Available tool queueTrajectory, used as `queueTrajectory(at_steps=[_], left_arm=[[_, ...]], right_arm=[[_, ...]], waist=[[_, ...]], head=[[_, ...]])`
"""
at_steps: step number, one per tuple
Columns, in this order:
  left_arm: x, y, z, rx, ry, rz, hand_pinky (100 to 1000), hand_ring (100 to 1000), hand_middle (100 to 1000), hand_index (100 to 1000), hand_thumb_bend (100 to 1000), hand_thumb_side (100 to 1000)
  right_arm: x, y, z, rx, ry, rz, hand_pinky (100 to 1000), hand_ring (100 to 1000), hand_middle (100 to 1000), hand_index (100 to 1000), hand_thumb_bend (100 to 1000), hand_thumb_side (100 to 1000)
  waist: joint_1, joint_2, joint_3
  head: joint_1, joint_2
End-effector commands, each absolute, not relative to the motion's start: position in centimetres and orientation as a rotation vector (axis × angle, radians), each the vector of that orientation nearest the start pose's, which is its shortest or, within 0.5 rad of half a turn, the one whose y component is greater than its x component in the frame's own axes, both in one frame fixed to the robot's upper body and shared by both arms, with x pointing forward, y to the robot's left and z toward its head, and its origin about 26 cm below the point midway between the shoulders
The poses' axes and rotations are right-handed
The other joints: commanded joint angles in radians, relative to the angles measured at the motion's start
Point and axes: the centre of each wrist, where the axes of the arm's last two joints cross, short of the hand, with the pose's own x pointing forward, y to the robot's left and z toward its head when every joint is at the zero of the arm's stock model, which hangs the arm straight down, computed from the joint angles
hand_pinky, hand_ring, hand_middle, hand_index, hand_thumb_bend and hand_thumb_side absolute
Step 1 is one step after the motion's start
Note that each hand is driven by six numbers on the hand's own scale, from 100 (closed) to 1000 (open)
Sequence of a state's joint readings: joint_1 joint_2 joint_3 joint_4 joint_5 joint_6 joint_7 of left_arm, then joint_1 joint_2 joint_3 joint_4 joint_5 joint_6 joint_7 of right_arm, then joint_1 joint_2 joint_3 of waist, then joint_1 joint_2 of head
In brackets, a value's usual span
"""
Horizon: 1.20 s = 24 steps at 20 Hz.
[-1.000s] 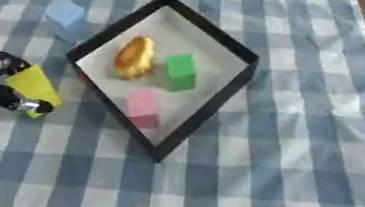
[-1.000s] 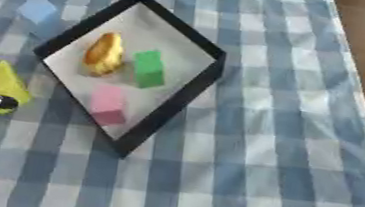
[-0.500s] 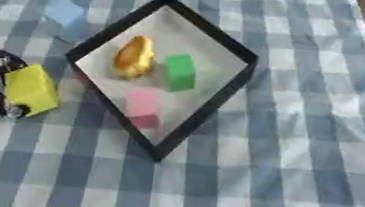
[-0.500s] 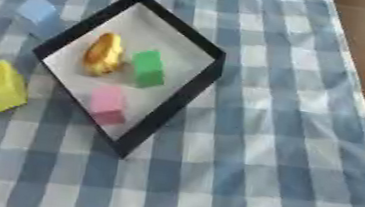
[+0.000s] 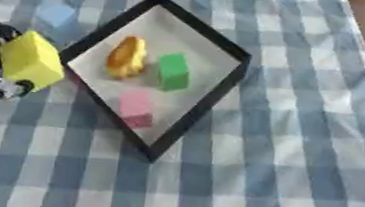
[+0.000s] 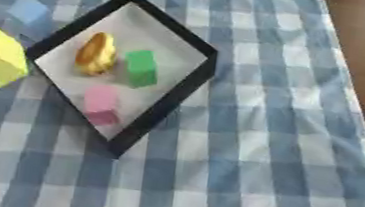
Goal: Pick up objects on the table and place them in the box.
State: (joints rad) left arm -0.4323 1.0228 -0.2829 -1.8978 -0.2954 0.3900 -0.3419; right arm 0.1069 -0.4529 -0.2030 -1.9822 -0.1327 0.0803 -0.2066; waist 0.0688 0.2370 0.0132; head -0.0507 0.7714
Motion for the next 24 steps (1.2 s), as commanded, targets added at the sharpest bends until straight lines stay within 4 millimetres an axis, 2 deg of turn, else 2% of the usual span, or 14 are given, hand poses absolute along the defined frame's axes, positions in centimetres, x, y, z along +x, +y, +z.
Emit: queueTrajectory(at_steps=[1,4,7,11,16,20,23,24], left_arm=[[29.4,29.6,30.0,0.973,-1.593,-1.331,593,540,464,598,100,100],[29.2,27.9,32.6,0.97,-1.761,-1.377,594,536,461,584,100,100],[29.4,25.6,33.9,0.902,-1.837,-1.45,592,536,462,581,100,100],[31.9,22.4,34.3,0.779,-1.842,-1.548,606,542,467,584,100,100],[36.1,19.6,32.6,0.762,-1.78,-1.706,616,560,482,593,100,100],[39.3,18.7,29.7,0.801,-1.659,-1.831,621,573,494,602,139,100],[41.2,18.4,27.6,0.816,-1.587,-1.872,624,578,500,606,142,100],[41.6,18.4,27.0,0.821,-1.571,-1.881,627,583,504,610,170,100]], right_arm=[[23.6,-36.9,13.8,-0.549,-1.88,0.044,879,818,616,799,100,748],[23.7,-37.0,14.1,-0.54,-1.897,0.058,879,818,615,799,100,739],[23.8,-37.1,14.3,-0.527,-1.908,0.075,878,818,615,799,100,732],[24.1,-36.9,14.8,-0.502,-1.93,0.1,878,817,615,798,100,723],[24.5,-36.7,15.5,-0.472,-1.958,0.124,878,817,615,798,100,723],[24.9,-36.5,16.0,-0.447,-1.971,0.139,878,817,615,798,100,723],[25.0,-36.4,16.1,-0.44,-1.979,0.144,879,818,616,798,100,722],[25.0,-36.4,16.1,-0.439,-1.98,0.145,879,818,615,798,100,722]], waist=[[0.011,-0.011,0.001],[0.014,-0.019,0.001],[0.016,-0.025,-0.002],[0.018,-0.029,-0.02],[0.029,-0.025,-0.051],[0.036,-0.02,-0.066],[0.038,-0.017,-0.072],[0.038,-0.016,-0.074]], head=[[-0.018,-0.001],[-0.024,-0.001],[-0.022,-0.001],[-0.012,-0.001],[0.007,-0.001],[0.018,-0.001],[0.02,-0.001],[0.021,-0.001]])
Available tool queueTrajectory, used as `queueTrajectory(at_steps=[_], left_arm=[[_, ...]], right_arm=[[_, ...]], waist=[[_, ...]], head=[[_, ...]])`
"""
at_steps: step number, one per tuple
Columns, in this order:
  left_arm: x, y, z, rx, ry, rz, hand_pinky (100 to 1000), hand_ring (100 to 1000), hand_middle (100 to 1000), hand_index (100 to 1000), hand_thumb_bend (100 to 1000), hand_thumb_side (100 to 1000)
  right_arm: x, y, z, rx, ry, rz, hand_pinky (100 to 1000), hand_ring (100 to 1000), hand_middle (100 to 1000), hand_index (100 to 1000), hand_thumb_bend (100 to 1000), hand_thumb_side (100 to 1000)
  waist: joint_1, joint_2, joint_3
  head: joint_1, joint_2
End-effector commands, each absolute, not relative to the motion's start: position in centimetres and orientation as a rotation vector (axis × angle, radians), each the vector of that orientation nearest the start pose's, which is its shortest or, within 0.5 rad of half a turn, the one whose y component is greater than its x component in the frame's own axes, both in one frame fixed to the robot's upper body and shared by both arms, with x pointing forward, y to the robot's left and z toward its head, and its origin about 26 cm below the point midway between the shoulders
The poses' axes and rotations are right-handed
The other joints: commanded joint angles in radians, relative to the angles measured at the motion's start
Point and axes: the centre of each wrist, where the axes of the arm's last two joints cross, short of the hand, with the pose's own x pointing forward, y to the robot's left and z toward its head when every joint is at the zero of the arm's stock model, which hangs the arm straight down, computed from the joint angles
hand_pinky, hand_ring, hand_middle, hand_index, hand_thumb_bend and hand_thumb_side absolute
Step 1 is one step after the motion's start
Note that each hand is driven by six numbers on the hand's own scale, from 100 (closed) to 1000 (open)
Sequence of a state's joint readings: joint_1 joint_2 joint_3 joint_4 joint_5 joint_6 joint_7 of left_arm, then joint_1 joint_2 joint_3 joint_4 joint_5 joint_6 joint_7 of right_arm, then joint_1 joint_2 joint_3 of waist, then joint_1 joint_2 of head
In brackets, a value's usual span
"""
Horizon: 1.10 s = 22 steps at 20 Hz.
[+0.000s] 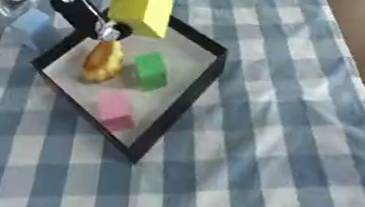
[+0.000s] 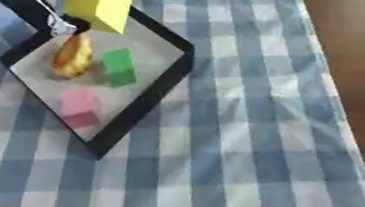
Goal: Pick up objects on the table and place them in the box.
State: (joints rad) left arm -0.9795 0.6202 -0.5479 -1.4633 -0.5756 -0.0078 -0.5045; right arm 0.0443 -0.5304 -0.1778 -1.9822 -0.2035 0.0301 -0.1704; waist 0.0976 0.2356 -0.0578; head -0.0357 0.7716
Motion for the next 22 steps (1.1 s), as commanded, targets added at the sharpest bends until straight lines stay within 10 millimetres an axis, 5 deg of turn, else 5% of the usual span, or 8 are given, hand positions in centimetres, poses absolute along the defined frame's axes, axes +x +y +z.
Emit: queueTrajectory(at_steps=[1,7,9,10,14,16,19,22], left_arm=[[41.9,18.4,26.5,0.833,-1.557,-1.891,629,586,507,611,195,100],[43.4,19.2,24.4,0.892,-1.468,-1.936,668,635,556,680,245,100],[43.7,19.4,24.0,0.88,-1.436,-1.941,711,694,612,747,264,100],[43.8,19.6,23.8,0.87,-1.415,-1.945,799,792,732,852,307,106],[43.7,19.6,24.4,0.856,-1.419,-1.931,908,893,845,942,510,564],[43.3,19.6,25.5,0.877,-1.462,-1.9,926,903,848,951,591,652],[42.7,19.6,26.9,0.912,-1.521,-1.841,925,903,848,954,548,617],[42.0,19.5,28.2,0.945,-1.594,-1.77,904,885,830,945,385,432]], right_arm=[[25.0,-36.4,16.1,-0.439,-1.981,0.144,878,817,615,798,100,723],[25.0,-36.3,16.0,-0.441,-1.974,0.141,878,817,615,798,100,727],[24.9,-36.3,15.9,-0.444,-1.97,0.14,878,817,615,798,100,728],[24.9,-36.3,15.8,-0.444,-1.968,0.14,878,817,615,798,100,729],[24.8,-36.3,15.6,-0.451,-1.96,0.136,878,817,615,798,100,732],[24.8,-36.3,15.6,-0.454,-1.955,0.134,878,817,614,797,100,733],[24.8,-36.3,15.5,-0.455,-1.95,0.132,878,817,614,797,100,735],[24.7,-36.4,15.4,-0.458,-1.946,0.129,878,817,614,797,100,735]], waist=[[0.009,-0.014,-0.004],[0.011,-0.013,-0.007],[0.011,-0.013,-0.007],[0.01,-0.013,-0.007],[0.008,-0.012,-0.004],[0.008,-0.013,-0.002],[0.007,-0.015,0.0],[0.006,-0.017,0.001]], head=[[0.007,-0.002],[0.01,-0.002],[0.012,-0.002],[0.013,-0.002],[0.012,-0.002],[0.011,-0.002],[0.01,-0.002],[0.011,-0.002]])
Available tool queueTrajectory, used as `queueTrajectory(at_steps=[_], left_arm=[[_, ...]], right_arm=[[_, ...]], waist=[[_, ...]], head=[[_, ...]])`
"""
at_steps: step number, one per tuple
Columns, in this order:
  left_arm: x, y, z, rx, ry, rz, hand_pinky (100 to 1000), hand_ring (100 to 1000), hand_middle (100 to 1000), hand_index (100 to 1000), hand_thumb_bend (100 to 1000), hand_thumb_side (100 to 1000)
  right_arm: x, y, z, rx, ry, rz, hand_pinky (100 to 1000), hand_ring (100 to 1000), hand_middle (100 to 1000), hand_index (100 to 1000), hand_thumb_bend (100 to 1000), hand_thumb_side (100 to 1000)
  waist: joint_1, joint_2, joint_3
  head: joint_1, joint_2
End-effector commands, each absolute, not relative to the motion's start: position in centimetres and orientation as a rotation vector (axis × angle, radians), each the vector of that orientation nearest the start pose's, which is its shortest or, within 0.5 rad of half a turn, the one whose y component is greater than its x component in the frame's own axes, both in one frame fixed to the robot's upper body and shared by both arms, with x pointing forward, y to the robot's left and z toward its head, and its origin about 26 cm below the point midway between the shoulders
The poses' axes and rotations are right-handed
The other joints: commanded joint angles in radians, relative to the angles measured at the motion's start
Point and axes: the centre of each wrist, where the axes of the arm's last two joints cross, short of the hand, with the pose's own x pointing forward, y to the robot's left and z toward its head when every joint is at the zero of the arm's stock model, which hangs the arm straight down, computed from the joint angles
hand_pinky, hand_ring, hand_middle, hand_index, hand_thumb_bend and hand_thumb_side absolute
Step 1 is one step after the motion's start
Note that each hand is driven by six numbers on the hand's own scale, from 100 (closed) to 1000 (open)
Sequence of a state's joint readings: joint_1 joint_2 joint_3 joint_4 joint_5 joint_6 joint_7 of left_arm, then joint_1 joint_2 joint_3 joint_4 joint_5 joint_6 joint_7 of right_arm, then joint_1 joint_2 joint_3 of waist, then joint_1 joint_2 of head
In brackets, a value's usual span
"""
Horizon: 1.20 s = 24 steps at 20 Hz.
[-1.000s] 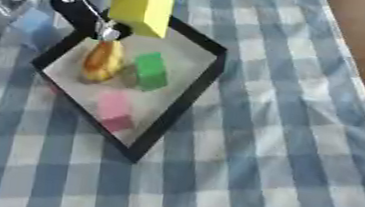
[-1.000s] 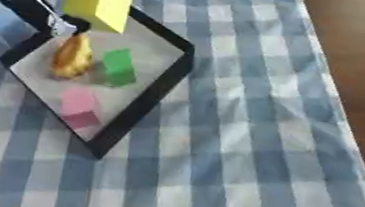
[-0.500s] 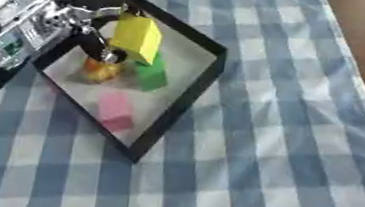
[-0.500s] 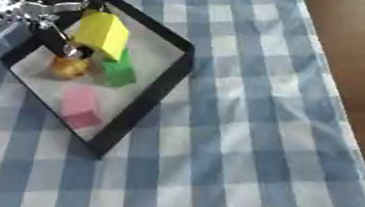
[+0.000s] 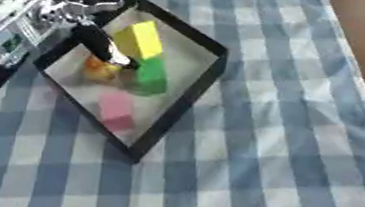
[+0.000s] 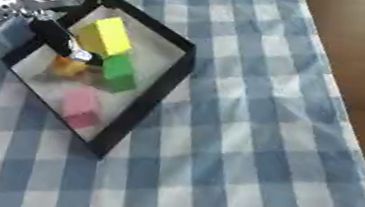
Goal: Pick up objects on the table and place them in the box.
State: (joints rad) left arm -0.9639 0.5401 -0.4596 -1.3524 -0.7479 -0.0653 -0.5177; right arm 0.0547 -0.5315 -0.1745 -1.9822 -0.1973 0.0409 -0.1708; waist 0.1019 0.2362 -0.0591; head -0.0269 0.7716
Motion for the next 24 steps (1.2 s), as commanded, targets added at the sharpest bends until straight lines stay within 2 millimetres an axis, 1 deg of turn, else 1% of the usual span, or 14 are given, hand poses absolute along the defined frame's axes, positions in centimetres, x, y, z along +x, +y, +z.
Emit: queueTrajectory(at_steps=[1,3,4,6,8,10,13,16,19,21,22,23,24], left_arm=[[41.8,19.6,28.5,0.946,-1.617,-1.746,901,883,827,942,362,425],[41.2,19.9,29.1,0.937,-1.658,-1.703,887,872,819,925,242,445],[40.9,20.2,29.6,0.928,-1.677,-1.678,882,869,818,915,193,435],[40.3,21.4,30.6,0.921,-1.704,-1.621,874,866,818,901,164,413],[39.8,23.0,31.6,0.929,-1.7,-1.576,873,869,826,898,154,424],[39.4,24.8,32.4,0.939,-1.665,-1.549,874,871,832,903,162,427],[39.2,27.2,32.9,0.94,-1.61,-1.543,880,878,841,907,178,430],[39.4,29.4,33.1,0.947,-1.563,-1.557,888,886,850,912,217,446],[39.8,31.3,32.8,0.949,-1.505,-1.551,887,886,848,912,211,455],[40.1,32.2,32.5,0.938,-1.467,-1.555,892,891,852,915,253,414],[40.2,32.6,32.4,0.929,-1.452,-1.568,893,892,852,916,260,398],[40.3,33.0,32.2,0.915,-1.449,-1.584,894,893,852,921,283,311],[40.4,33.3,32.2,0.902,-1.45,-1.602,895,894,852,921,286,305]], right_arm=[[24.7,-36.4,15.4,-0.459,-1.945,0.129,878,817,614,797,100,734],[24.6,-36.4,15.4,-0.462,-1.945,0.129,878,817,614,797,100,730],[24.6,-36.4,15.4,-0.464,-1.946,0.129,878,817,614,797,100,728],[24.6,-36.5,15.4,-0.468,-1.947,0.13,878,817,614,797,100,727],[24.5,-36.6,15.3,-0.473,-1.948,0.128,878,817,614,797,100,727],[24.4,-36.7,15.3,-0.479,-1.947,0.126,877,817,614,797,100,727],[24.4,-36.7,15.2,-0.485,-1.945,0.121,877,817,614,797,100,727],[24.3,-36.8,15.2,-0.488,-1.946,0.121,877,817,613,797,100,725],[24.2,-36.8,15.0,-0.493,-1.944,0.119,877,817,613,797,100,727],[24.2,-36.8,15.0,-0.496,-1.942,0.119,877,816,613,796,100,728],[24.2,-36.7,15.0,-0.496,-1.942,0.12,877,816,613,796,100,728],[24.2,-36.7,14.9,-0.497,-1.942,0.12,877,816,613,796,100,727],[24.2,-36.7,14.9,-0.499,-1.941,0.121,877,816,613,796,100,727]], waist=[[0.001,-0.018,0.003],[0.0,-0.019,0.004],[0.0,-0.02,0.005],[0.001,-0.021,0.008],[0.002,-0.022,0.011],[0.003,-0.023,0.015],[0.001,-0.023,0.018],[-0.003,-0.023,0.018],[-0.005,-0.021,0.018],[-0.005,-0.019,0.017],[-0.005,-0.018,0.016],[-0.006,-0.017,0.015],[-0.006,-0.017,0.014]], head=[[0.002,-0.002],[0.002,-0.002],[0.001,-0.002],[-0.001,-0.002],[-0.004,-0.002],[-0.008,-0.002],[-0.011,-0.002],[-0.009,-0.002],[-0.003,-0.002],[0.001,-0.002],[0.003,-0.002],[0.004,-0.002],[0.004,-0.002]])
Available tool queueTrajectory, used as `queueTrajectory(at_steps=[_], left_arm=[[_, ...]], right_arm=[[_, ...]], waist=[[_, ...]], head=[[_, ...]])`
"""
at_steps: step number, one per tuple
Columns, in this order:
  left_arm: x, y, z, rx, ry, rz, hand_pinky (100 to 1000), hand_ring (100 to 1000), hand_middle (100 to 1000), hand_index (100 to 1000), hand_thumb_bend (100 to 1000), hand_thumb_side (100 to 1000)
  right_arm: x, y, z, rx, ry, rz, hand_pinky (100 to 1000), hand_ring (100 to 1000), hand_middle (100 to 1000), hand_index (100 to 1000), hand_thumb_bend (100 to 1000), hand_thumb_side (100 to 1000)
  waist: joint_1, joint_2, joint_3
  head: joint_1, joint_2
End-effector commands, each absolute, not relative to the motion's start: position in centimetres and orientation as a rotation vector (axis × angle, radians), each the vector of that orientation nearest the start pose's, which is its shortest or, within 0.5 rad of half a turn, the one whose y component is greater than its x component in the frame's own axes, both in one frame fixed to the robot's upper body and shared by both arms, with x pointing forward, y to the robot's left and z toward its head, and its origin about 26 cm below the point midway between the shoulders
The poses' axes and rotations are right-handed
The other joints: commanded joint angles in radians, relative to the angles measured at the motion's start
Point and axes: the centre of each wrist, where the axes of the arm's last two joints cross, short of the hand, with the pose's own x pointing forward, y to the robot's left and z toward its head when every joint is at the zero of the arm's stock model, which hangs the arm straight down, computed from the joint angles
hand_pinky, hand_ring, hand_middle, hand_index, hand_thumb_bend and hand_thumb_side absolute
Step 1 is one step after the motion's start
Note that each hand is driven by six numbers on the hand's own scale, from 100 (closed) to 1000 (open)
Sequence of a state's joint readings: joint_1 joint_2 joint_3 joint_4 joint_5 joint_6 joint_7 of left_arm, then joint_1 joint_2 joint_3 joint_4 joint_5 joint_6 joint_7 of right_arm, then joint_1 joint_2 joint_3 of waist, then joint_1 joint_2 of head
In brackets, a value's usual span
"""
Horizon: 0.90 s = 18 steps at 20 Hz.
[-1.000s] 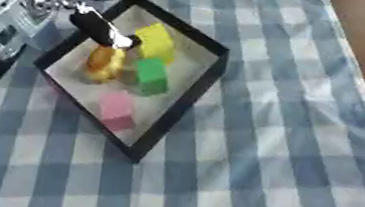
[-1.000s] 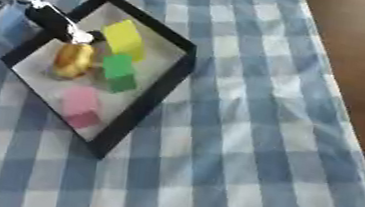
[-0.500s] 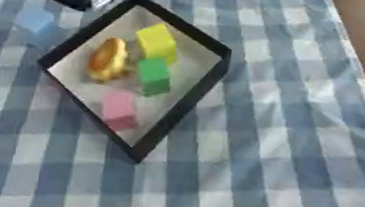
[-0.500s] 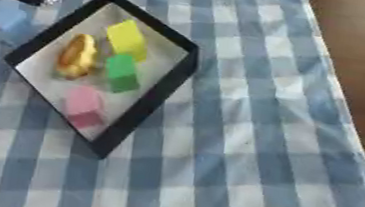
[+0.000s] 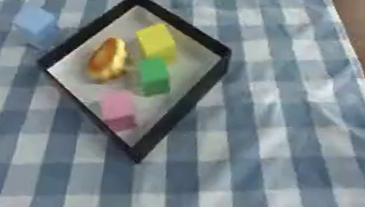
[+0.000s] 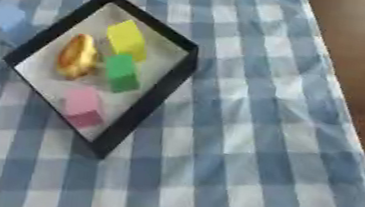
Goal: Pick up objects on the table and place them in the box.
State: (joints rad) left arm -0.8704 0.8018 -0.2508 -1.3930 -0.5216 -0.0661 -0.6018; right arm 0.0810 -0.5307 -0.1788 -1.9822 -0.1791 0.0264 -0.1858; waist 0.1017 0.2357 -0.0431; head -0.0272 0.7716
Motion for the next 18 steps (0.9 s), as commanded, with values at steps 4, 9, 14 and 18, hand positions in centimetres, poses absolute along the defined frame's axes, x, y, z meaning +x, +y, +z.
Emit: queueTrajectory(at_steps=[4,9,14,18], left_arm=[[40.8,34.8,31.7,0.853,-1.434,-1.66,896,895,850,921,283,348],[41.1,35.6,31.4,0.818,-1.387,-1.713,908,907,862,932,338,375],[41.1,36.1,31.2,0.786,-1.328,-1.771,913,914,864,931,400,352],[41.0,36.6,31.0,0.766,-1.266,-1.812,918,919,868,930,426,281]], right_arm=[[24.1,-36.7,14.7,-0.506,-1.939,0.123,877,816,613,796,100,727],[24.2,-36.7,14.7,-0.512,-1.939,0.134,876,816,613,796,100,727],[24.2,-36.6,14.7,-0.519,-1.942,0.143,876,816,613,796,100,726],[24.2,-36.6,14.8,-0.523,-1.949,0.146,876,816,613,796,100,723]], waist=[[-0.008,-0.012,-0.011],[-0.005,-0.006,-0.025],[0.001,0.002,-0.043],[0.004,0.007,-0.056]], head=[[0.006,-0.002],[0.01,-0.002],[0.01,-0.002],[0.007,-0.002]])
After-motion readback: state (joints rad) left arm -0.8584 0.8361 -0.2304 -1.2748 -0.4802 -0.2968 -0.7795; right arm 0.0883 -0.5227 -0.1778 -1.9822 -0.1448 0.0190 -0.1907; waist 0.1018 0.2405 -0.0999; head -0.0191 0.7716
